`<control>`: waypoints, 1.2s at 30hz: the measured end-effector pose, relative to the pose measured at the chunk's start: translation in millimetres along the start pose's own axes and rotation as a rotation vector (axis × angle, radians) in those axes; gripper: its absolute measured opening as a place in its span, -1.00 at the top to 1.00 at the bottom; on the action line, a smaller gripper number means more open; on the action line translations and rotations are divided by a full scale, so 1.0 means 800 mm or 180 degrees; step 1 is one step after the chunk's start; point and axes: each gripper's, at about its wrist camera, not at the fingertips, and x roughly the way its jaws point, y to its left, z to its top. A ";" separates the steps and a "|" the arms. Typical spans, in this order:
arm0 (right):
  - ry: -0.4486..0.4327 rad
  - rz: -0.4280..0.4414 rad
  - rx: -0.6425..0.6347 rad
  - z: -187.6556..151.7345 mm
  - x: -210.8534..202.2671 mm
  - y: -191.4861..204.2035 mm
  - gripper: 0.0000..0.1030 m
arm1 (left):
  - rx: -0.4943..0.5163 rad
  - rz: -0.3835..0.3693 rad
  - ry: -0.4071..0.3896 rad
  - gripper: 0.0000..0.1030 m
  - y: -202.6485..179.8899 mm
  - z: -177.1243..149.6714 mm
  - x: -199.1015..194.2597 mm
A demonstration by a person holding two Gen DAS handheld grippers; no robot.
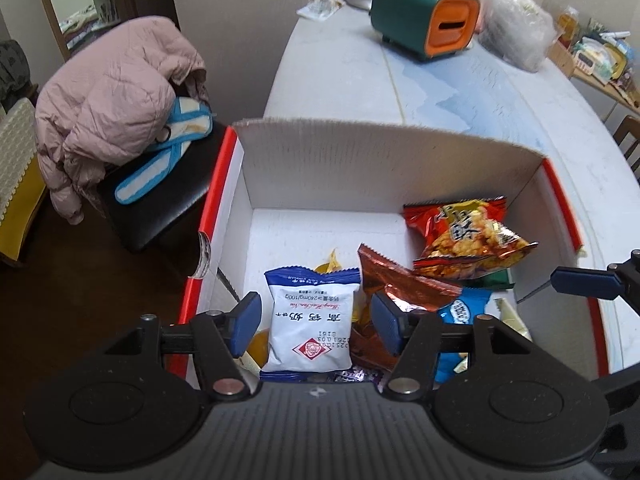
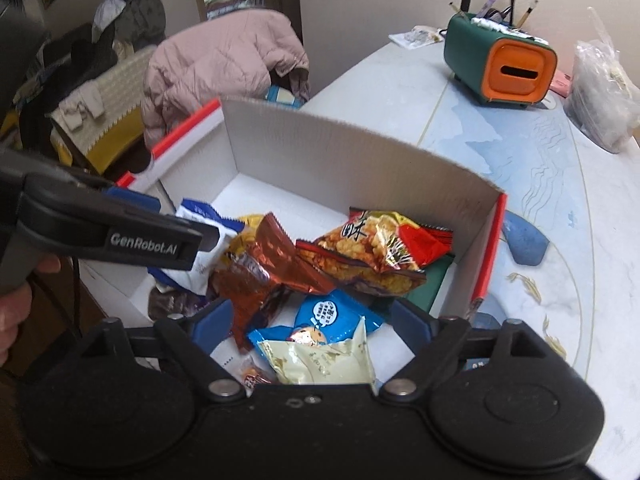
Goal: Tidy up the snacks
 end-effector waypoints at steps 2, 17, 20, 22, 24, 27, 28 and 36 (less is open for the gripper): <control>-0.0076 0.0017 0.0052 -0.001 -0.010 -0.004 -0.79 | 0.0012 -0.0021 -0.0065 -0.21 -0.002 -0.001 -0.010; -0.0704 0.0071 0.0350 -0.026 -0.101 -0.028 -0.84 | 0.0030 -0.0193 -0.0544 -0.28 -0.009 -0.019 -0.088; -0.0804 0.0081 0.0438 -0.034 -0.117 -0.032 -0.98 | 0.0019 -0.0244 -0.0607 -0.30 -0.009 -0.025 -0.102; -0.0882 0.0095 0.0515 -0.040 -0.129 -0.035 -0.99 | 0.0006 -0.0264 -0.0656 -0.41 -0.010 -0.028 -0.111; -0.0940 0.0100 0.0575 -0.047 -0.138 -0.038 -0.99 | -0.0012 -0.0301 -0.0716 -0.42 -0.010 -0.033 -0.120; -0.1004 0.0058 0.0625 -0.054 -0.151 -0.040 -0.99 | -0.0024 -0.0337 -0.0805 -0.61 -0.012 -0.041 -0.134; -0.1036 0.0040 0.0642 -0.058 -0.155 -0.039 -0.99 | -0.0035 -0.0355 -0.0837 -0.63 -0.012 -0.044 -0.138; -0.1299 -0.0052 0.0791 -0.082 -0.178 -0.028 -0.99 | -0.0069 -0.0434 -0.0929 -0.80 -0.017 -0.063 -0.162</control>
